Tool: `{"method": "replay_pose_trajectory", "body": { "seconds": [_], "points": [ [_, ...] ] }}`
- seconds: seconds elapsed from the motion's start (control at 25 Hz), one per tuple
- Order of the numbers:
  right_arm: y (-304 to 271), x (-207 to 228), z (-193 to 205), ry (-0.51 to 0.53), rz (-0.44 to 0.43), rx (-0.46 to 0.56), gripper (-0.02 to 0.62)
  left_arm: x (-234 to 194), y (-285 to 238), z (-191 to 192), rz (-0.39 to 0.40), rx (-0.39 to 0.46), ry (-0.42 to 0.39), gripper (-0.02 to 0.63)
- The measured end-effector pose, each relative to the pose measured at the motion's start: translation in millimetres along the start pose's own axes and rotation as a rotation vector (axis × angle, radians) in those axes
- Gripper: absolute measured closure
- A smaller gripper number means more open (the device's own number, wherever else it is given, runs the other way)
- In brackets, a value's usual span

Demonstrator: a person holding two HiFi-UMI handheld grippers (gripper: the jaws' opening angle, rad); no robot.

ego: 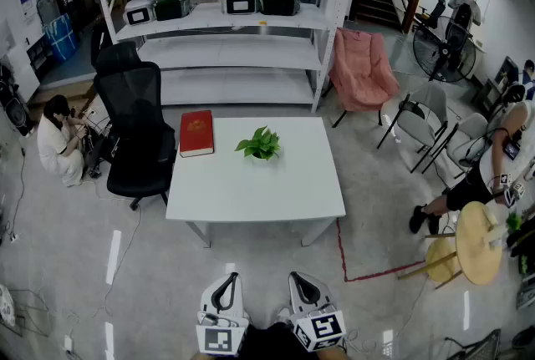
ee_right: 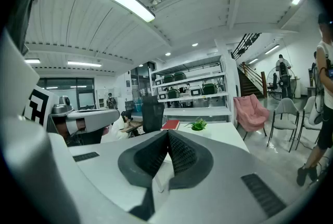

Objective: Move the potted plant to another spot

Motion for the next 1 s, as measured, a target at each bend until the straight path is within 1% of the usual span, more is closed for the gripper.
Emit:
{"method": "replay_pose_trajectory", "body": {
  "seconds": [0.32, 0.44, 0.68, 0.84, 1.0],
  "points": [
    [0, -7, 1, 0.004, 0.010, -0.002, 0.589, -5, 5, 2, 0.008, -0.004, 0.001, 0.589],
    [-1, -13, 4, 0.005, 0.010, -0.009, 0.589, -9, 7, 3, 0.010, -0.006, 0.016, 0.589],
    [-5, -27, 2, -0.031, 0.035, 0.025, 0.589, -25, 14, 6, 0.027, -0.016, 0.028, 0.589],
    [-9, -38, 7, -0.027, 0.051, 0.020, 0.589, -36, 18, 12, 0.042, -0.014, 0.049, 0.589],
    [-18, -54, 15, -0.025, 0.073, 0.011, 0.589, -53, 24, 20, 0.074, -0.031, 0.053, 0.589]
  ]
}}
Point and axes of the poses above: the fingertips, and each gripper's own axes: y backward along the fingers, x to its right, z out of its underside, the point moved 8 cm from there along y, backward along the fingers, and after that the axes turned 11 degrees about x, right-handed, at the moved point
